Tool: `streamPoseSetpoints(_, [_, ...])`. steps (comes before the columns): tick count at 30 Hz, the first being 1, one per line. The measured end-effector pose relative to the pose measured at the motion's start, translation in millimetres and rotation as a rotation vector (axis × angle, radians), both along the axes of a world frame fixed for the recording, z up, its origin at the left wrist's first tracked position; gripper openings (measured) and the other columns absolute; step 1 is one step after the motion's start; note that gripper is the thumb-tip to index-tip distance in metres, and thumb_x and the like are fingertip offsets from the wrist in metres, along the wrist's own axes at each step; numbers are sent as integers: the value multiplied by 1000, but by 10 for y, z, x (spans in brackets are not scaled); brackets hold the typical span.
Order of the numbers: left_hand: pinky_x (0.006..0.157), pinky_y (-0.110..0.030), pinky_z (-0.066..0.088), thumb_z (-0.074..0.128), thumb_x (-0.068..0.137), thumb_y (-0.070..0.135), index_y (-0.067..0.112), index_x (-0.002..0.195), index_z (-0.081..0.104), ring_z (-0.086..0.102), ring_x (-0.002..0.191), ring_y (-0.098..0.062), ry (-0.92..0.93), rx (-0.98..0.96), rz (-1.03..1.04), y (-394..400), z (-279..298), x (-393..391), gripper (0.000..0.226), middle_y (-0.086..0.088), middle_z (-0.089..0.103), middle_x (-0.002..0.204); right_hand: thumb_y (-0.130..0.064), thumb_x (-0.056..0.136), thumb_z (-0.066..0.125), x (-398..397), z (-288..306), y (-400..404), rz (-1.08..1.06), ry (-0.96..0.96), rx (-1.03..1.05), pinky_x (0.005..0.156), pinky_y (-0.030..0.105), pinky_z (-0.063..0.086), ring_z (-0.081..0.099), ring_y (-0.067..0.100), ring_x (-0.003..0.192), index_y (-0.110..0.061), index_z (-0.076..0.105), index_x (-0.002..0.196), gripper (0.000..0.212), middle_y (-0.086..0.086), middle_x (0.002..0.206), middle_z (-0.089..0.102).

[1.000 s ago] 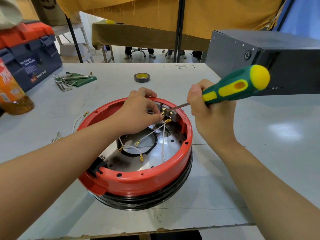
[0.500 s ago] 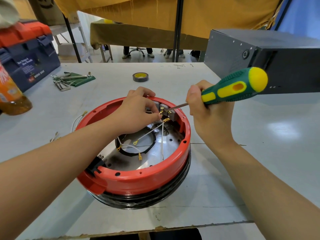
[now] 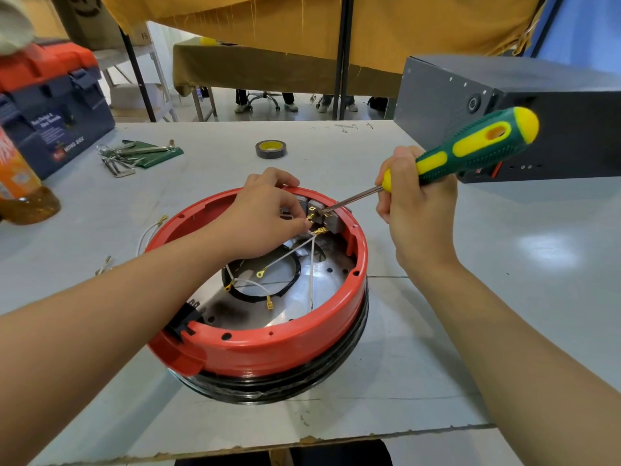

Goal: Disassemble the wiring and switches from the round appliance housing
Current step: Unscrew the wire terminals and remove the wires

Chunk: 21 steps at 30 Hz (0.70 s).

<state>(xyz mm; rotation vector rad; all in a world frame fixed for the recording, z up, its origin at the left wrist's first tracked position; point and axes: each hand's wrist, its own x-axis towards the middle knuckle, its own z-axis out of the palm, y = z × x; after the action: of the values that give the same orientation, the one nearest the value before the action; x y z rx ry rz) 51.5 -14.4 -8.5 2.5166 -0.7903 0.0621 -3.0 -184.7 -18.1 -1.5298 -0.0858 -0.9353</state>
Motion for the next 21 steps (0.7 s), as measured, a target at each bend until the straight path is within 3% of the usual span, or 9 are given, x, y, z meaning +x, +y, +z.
streamPoseSetpoints(8, [98, -28, 24, 65, 87, 30, 24, 78, 69, 28, 129, -15, 1, 4, 1, -7, -6, -1, 10, 5, 38, 139, -27, 89, 46, 11, 14, 2, 13, 19, 89, 42, 16, 33, 41, 5, 39, -22, 51, 54, 35, -10, 42, 44])
streamPoseSetpoints(15, [97, -28, 24, 65, 87, 30, 25, 77, 68, 28, 129, -14, 3, 3, -1, 2, -4, 1, 11, 5, 38, 139, -27, 89, 46, -47, 18, 36, -37, -18, -83, 49, 18, 36, 45, 6, 42, -20, 48, 56, 35, -12, 43, 47])
streamPoseSetpoints(21, [96, -27, 25, 65, 86, 31, 25, 79, 68, 28, 129, -13, 0, -3, 1, 4, -11, 13, 10, 6, 38, 139, -33, 85, 45, -103, 23, 62, -47, -67, -186, 52, 23, 40, 45, 14, 47, -5, 48, 59, 38, 5, 49, 44])
